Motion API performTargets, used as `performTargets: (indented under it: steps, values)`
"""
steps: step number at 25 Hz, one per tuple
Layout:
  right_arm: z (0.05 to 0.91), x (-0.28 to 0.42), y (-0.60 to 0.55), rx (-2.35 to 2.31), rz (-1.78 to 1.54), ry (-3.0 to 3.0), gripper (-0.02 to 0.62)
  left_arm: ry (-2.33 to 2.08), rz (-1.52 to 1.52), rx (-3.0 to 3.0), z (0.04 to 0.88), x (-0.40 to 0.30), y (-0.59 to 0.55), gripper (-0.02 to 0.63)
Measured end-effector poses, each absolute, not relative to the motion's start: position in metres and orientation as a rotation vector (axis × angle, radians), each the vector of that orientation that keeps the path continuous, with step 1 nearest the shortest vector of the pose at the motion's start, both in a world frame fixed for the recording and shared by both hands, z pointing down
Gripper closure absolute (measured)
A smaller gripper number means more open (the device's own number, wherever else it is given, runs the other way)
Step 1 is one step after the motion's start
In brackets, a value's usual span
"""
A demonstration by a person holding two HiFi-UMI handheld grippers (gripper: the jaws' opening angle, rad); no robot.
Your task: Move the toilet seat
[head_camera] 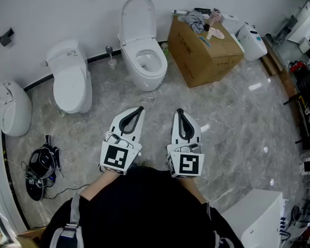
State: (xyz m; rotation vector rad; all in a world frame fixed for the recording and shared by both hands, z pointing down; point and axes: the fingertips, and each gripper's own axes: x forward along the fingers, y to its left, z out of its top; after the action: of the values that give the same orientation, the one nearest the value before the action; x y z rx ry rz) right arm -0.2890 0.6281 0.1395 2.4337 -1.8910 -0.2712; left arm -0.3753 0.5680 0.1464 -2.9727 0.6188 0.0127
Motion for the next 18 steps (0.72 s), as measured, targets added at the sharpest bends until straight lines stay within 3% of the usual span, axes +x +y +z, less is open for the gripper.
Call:
performTargets:
  steps: [18]
  values:
    - [0.143,-0.309,0.600,2.504,-0.259,-1.835,0.571,0.529,-0.024,-3.052,0.161,-0.392,0.538,0.599]
